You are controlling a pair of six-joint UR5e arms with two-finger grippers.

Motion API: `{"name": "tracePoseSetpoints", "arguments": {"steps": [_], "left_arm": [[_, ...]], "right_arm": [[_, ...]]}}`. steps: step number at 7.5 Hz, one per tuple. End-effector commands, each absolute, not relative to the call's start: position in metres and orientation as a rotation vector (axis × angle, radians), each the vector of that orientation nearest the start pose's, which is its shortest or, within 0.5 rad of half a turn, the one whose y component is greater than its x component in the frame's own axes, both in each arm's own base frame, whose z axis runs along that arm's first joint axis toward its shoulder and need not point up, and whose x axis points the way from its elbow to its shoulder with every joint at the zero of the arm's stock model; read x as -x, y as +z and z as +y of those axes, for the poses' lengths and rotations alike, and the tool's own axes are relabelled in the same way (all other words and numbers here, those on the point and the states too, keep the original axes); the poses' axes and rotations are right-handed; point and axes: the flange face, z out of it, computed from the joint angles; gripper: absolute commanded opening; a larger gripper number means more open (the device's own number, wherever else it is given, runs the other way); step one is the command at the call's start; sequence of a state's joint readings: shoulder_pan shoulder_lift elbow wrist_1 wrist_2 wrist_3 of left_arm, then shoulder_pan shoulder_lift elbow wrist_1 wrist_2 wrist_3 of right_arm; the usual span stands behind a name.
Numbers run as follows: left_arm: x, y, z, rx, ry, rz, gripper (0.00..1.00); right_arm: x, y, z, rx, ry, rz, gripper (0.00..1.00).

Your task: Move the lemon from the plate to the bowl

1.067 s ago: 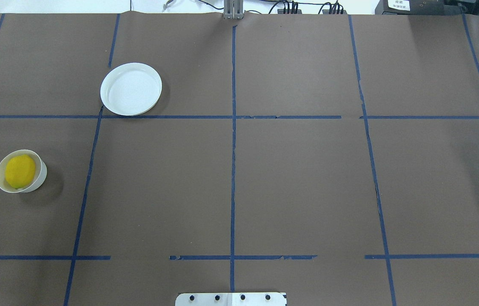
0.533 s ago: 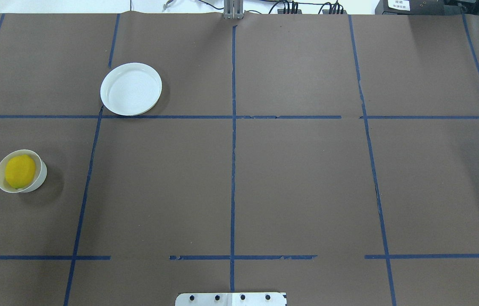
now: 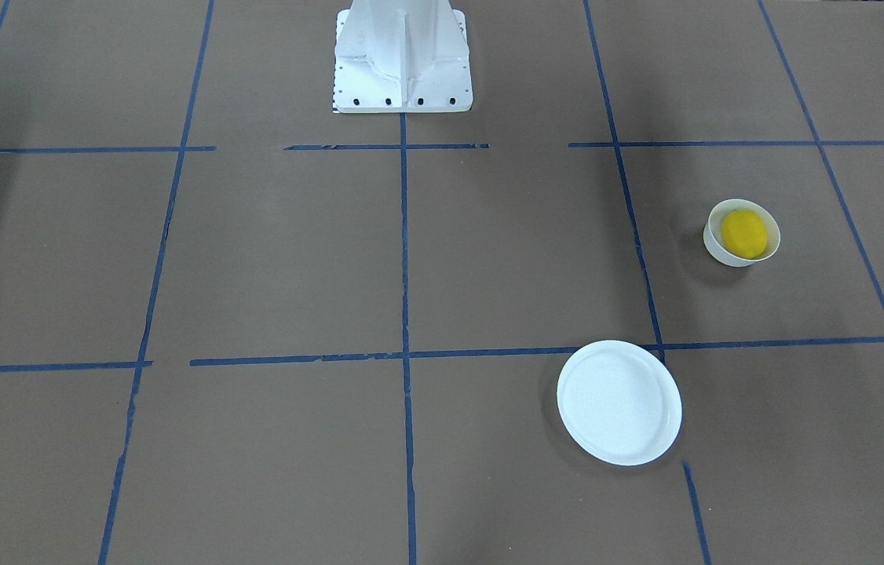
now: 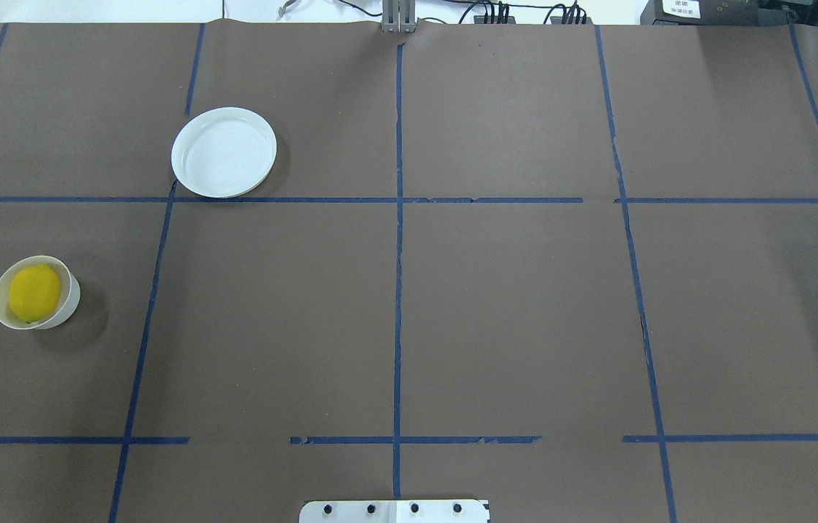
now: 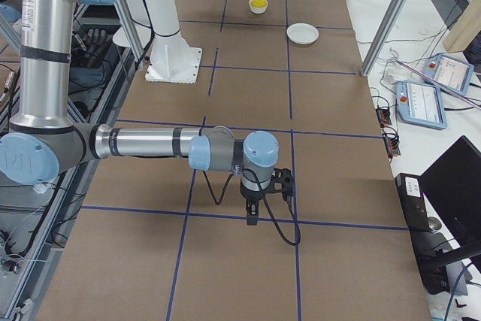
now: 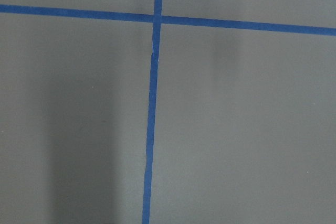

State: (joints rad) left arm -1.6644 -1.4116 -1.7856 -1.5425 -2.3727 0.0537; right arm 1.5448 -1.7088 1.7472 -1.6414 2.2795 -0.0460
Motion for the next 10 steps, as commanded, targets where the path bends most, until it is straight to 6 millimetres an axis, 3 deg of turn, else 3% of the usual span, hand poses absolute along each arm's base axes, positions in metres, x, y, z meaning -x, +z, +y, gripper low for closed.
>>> {"name": "tracePoseSetpoints", "arguments": {"steps": [1, 10], "left_arm": [[0.101, 0.629, -0.413, -0.049, -0.042, 0.798, 1.0], [0.099, 0.637, -0.414, -0.005, 0.009, 0.813, 1.0]], "right_arm": [[-0.057, 0.647, -0.432, 0.024, -0.058, -0.709, 1.0], [-0.057, 0.647, -0.432, 0.024, -0.058, -0.709, 1.0]]}}
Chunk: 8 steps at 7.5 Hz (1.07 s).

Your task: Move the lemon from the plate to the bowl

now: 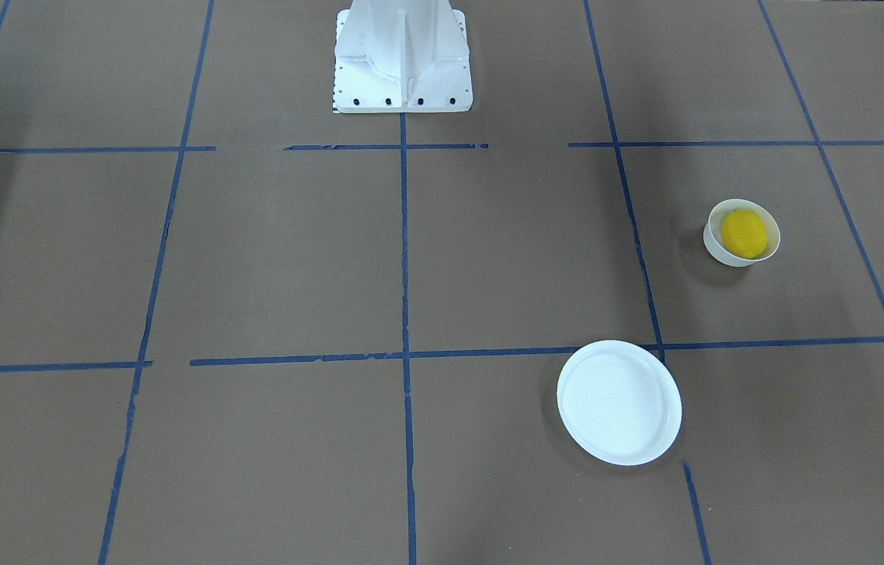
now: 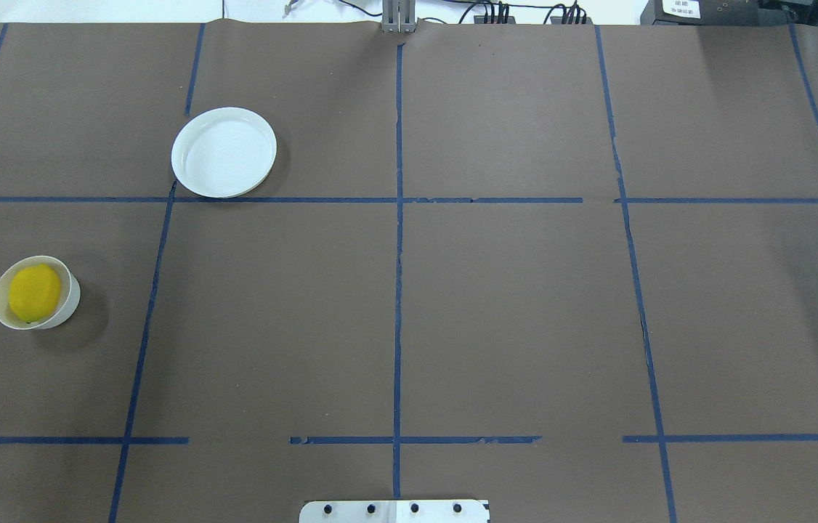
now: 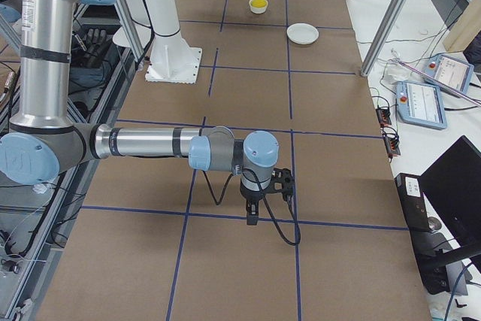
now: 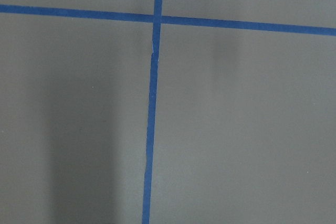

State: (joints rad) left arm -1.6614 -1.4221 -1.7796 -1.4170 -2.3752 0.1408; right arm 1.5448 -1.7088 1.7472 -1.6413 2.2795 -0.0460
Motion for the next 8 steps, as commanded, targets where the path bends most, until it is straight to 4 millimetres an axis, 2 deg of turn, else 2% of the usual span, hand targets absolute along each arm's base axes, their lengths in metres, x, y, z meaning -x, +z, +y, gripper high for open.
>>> {"name": "tracePoseSetpoints", "arguments": {"steps": [1, 5, 8], "left_arm": [[0.099, 0.638, -0.414, -0.002, 0.007, 0.813, 1.0], [0.099, 0.637, -0.416, -0.008, 0.01, 0.812, 1.0], [0.1, 0.625, -0.428, -0.032, 0.02, 0.81, 1.0]], "right_arm": [[-0.057, 0.647, -0.432, 0.024, -0.058, -0.709, 1.0], [-0.057, 0.647, -0.432, 0.024, -0.058, -0.709, 1.0], [-0.057, 0.647, -0.432, 0.024, -0.058, -0.709, 1.0]]}}
